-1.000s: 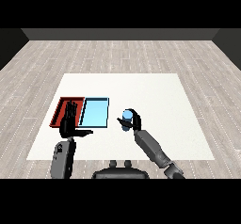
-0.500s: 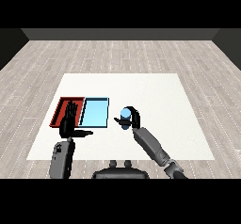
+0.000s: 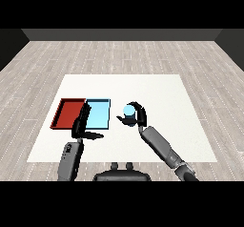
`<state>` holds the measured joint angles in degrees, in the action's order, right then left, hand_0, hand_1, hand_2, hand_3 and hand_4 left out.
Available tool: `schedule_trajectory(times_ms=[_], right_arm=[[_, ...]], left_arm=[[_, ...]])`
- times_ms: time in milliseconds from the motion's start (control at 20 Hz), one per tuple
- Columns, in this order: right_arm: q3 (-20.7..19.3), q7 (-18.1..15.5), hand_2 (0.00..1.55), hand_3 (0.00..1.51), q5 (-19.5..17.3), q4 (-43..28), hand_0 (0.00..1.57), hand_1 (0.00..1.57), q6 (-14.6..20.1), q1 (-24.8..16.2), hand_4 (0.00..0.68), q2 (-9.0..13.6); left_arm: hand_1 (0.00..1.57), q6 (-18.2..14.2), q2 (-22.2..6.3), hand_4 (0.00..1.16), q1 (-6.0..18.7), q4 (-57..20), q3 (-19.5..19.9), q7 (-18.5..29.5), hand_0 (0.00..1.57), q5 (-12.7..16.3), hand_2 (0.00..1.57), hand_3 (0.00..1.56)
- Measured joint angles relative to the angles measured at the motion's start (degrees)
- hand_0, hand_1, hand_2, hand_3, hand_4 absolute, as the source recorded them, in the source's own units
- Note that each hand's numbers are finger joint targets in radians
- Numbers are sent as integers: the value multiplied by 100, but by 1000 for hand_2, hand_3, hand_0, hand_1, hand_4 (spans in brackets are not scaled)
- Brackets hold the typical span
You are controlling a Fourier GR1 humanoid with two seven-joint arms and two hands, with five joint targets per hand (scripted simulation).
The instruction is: Pick the blue can and put it in the blue box
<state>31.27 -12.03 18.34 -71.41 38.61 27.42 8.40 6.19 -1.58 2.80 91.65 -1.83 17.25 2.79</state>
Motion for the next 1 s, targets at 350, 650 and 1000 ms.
schedule_trajectory(times_ms=[350,650,1000], right_arm=[[-133,562,1450,1401,-599,-575,1428,1428,-178,50,616,264],[-603,742,1451,1401,-1002,-813,1438,1438,-647,-164,609,306],[-902,850,1461,1400,-1387,-1016,1461,1461,-1128,-266,609,206]], left_arm=[[0,-315,128,0,285,-297,-591,-305,0,-56,0,0],[0,-370,102,0,459,-445,-766,-425,0,139,0,0],[0,-673,146,0,708,-819,-1154,-588,0,363,0,0]])
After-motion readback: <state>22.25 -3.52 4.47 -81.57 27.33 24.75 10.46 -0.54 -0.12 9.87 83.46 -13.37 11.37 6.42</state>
